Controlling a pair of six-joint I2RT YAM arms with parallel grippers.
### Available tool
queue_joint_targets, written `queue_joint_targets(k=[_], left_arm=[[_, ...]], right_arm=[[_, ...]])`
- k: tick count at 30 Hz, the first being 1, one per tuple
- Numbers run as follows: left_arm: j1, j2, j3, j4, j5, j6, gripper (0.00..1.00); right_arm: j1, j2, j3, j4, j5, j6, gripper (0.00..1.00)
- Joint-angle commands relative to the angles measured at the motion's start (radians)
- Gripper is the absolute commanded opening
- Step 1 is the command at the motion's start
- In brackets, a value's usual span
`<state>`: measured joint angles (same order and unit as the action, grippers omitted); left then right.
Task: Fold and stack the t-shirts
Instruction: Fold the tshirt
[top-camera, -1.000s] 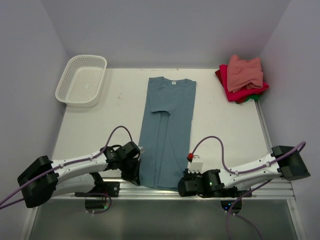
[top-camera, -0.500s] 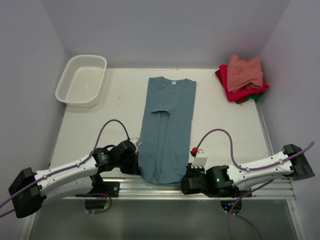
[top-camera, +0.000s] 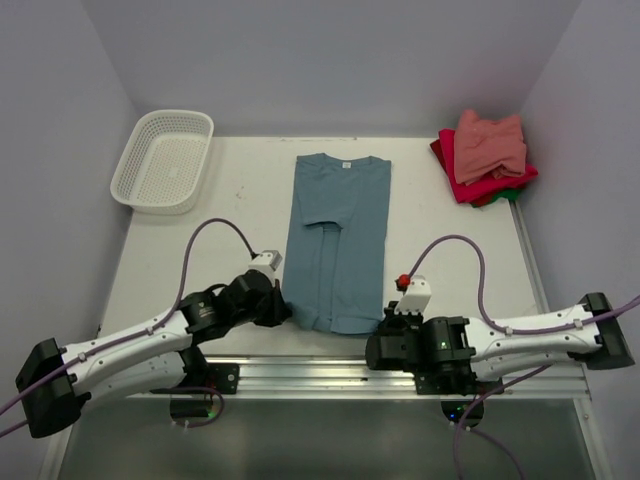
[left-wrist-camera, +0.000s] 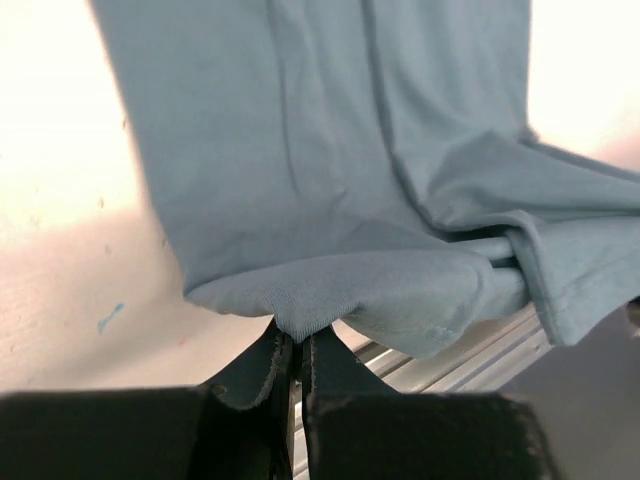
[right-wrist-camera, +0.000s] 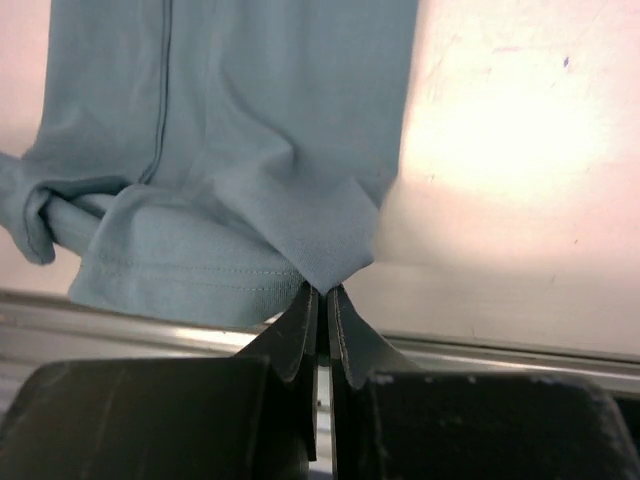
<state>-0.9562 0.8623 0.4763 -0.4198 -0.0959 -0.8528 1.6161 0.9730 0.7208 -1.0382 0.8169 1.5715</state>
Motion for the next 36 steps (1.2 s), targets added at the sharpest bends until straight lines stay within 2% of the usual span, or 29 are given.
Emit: queue_joint_targets(k=[1, 5, 7, 16, 22, 30, 36], left_arm=[[-0.003, 0.021, 0.077, 0.139, -0.091, 0.027, 0.00], [-0.004, 0.070, 0.111, 0.193, -0.119, 0.052, 0.00], [-0.003, 0.079, 0.116, 0.216, -0.154, 0.069, 0.00], [0.004, 0.176, 0.125, 0.340, -0.271, 0.156, 0.00], [0.071, 0.260, 0.107, 0.469, -0.240, 0.175, 0.00], [0.191, 0.379, 0.065, 0.668, -0.188, 0.182, 0.00], [0.203, 0.494, 0.094, 0.739, -0.162, 0.190, 0.00]], right_arm=[[-0.088, -0.008, 0.065, 0.024, 0.131, -0.176, 0.00], [-0.282, 0.001, 0.072, 0.213, 0.082, -0.427, 0.00], [-0.337, 0.033, 0.083, 0.283, 0.061, -0.535, 0.00], [-0.608, 0.197, 0.131, 0.573, -0.090, -0.876, 0.00], [-0.696, 0.277, 0.160, 0.659, -0.131, -0.959, 0.00], [-0.771, 0.366, 0.127, 0.773, -0.142, -0.975, 0.00], [-0.798, 0.375, 0.127, 0.808, -0.108, -0.978, 0.00]])
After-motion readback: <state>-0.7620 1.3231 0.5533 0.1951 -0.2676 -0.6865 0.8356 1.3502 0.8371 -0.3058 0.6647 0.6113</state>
